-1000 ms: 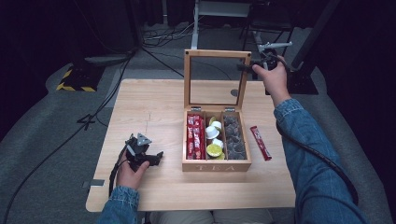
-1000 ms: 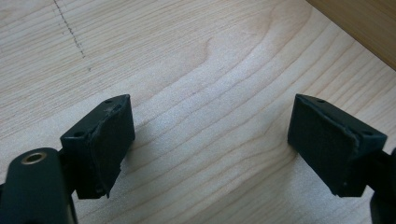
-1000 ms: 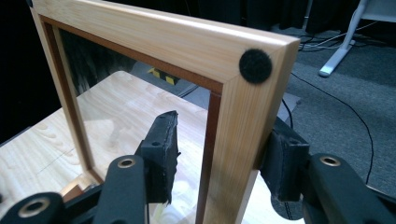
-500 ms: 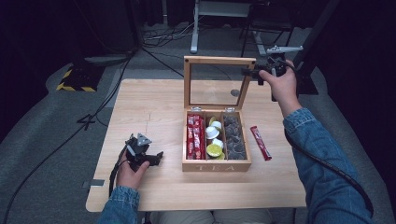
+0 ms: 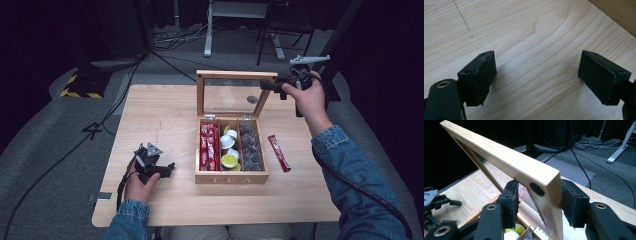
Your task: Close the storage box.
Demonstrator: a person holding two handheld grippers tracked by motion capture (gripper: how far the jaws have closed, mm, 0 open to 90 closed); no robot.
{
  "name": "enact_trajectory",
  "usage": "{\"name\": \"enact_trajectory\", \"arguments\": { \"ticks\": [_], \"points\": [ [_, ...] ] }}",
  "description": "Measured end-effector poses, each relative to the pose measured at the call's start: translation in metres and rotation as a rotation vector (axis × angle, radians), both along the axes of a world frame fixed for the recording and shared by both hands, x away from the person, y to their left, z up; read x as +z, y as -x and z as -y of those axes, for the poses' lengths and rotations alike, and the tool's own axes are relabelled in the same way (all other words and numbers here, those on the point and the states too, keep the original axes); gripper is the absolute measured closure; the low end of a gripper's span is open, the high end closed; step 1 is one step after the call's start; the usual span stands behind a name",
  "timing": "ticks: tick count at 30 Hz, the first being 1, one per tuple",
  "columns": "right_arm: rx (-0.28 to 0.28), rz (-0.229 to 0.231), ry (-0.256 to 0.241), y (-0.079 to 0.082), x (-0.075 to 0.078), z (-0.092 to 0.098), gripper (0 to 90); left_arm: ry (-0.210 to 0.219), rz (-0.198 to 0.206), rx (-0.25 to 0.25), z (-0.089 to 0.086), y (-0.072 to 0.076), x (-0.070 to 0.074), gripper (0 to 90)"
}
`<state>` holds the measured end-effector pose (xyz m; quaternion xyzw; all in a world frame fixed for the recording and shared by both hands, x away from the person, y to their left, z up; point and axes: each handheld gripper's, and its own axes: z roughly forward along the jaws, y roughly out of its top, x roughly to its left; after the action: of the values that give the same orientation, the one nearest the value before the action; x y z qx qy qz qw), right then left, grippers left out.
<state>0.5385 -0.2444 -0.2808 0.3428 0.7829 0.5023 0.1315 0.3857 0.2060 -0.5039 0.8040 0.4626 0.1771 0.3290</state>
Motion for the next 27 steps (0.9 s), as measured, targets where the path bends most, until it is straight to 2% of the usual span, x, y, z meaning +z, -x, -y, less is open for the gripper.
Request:
{"name": "enact_trajectory", "arguments": {
  "ticks": [15, 23, 27],
  "points": [
    [0.035, 0.006, 0.048, 0.03, -0.003, 0.002, 44.5, 0.002, 0.0, -0.001, 0.0, 0.0, 0.0, 15.5],
    [0.054, 0.022, 0.112, 0.048, -0.008, -0.001, 43.3, 0.003, 0.0, -0.001, 0.0, 0.0, 0.0, 15.5],
    [0.065, 0.022, 0.126, 0.056, -0.012, -0.002, 43.3, 0.001, 0.0, -0.001, 0.0, 0.0, 0.0, 15.5]
  ]
}}
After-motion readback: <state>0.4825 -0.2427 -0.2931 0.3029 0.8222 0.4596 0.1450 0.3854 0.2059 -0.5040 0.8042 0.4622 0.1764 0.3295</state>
